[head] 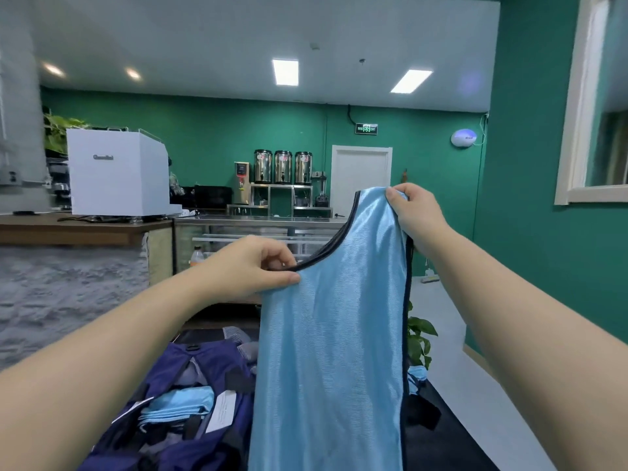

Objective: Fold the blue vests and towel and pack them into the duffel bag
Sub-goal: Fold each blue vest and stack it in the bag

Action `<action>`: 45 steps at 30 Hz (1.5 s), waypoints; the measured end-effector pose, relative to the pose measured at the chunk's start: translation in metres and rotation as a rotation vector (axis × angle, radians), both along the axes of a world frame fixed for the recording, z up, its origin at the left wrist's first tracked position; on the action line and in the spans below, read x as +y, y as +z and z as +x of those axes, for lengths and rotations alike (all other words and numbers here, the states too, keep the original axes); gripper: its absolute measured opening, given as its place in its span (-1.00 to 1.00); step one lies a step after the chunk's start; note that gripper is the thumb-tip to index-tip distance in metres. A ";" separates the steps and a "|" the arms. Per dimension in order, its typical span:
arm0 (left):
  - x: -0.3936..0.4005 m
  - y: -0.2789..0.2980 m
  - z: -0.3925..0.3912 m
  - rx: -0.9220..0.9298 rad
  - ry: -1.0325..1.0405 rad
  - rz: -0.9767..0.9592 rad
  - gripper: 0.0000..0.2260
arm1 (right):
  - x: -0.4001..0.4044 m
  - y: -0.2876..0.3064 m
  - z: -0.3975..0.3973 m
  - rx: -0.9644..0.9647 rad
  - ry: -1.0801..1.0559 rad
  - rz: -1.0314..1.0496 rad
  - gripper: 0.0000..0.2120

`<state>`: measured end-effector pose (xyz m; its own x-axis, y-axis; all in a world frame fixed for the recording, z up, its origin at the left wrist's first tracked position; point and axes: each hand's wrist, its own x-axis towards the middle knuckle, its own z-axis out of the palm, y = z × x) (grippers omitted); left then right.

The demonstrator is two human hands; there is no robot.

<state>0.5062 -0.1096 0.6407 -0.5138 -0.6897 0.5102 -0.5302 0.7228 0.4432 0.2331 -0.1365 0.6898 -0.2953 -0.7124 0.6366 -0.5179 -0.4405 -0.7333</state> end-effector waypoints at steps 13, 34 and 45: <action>-0.122 -0.182 -0.018 0.143 0.098 0.297 -0.78 | -0.129 -0.138 -0.011 0.088 0.037 0.302 -0.81; -0.272 -0.350 -0.038 0.437 0.484 0.504 -0.61 | -0.299 -0.289 -0.023 0.169 0.076 0.501 -0.86; -0.289 -0.398 -0.035 0.356 0.490 0.580 -0.64 | -0.283 -0.305 -0.019 0.456 0.150 0.498 -0.71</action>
